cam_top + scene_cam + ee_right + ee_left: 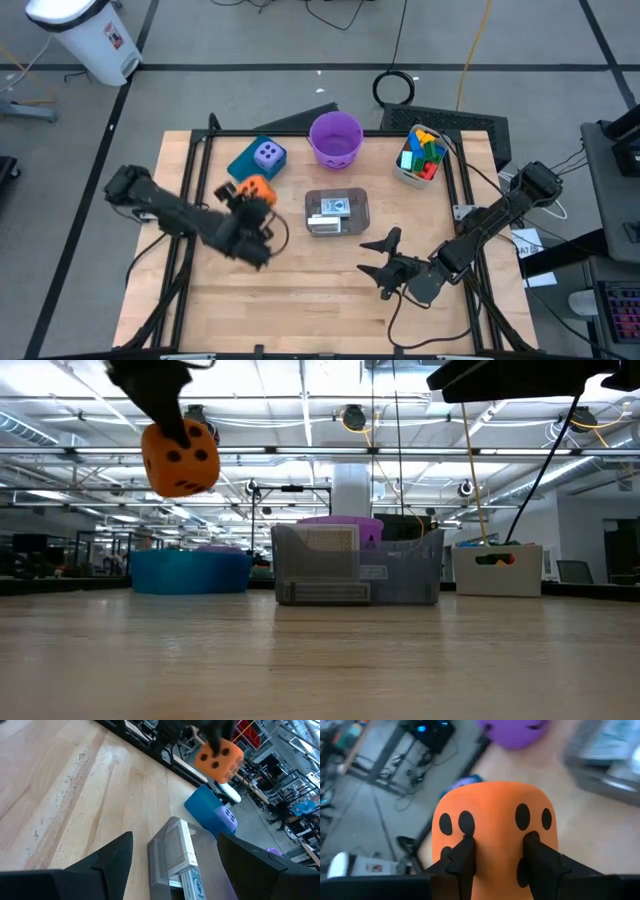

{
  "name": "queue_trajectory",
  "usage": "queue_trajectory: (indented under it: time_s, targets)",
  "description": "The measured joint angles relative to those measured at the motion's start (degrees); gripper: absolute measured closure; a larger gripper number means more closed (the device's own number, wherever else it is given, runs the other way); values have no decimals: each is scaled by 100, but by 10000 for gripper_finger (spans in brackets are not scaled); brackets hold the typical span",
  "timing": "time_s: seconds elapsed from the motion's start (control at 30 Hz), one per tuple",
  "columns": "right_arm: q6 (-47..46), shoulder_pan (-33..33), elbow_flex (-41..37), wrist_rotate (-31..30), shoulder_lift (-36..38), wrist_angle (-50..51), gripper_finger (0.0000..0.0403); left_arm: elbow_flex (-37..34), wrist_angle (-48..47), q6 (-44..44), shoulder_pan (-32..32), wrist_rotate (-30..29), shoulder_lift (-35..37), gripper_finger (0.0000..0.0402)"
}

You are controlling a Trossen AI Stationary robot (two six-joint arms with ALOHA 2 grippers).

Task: Pick & Place Toys
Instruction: Put the orange dice into the blue bin

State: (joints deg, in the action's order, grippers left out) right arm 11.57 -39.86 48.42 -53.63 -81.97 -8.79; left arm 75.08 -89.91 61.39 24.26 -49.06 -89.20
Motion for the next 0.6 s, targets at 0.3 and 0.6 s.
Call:
queue_trajectory:
  time_s: [0.3, 0.6]
  targets:
    - [0, 0, 0, 0, 0, 4, 140, 1, 15, -597, -1663, -34, 292, 265]
    - [-30, 0, 0, 291, 2, 8, 140, -612, 1059, -1383, -3061, -34, 243, 265]
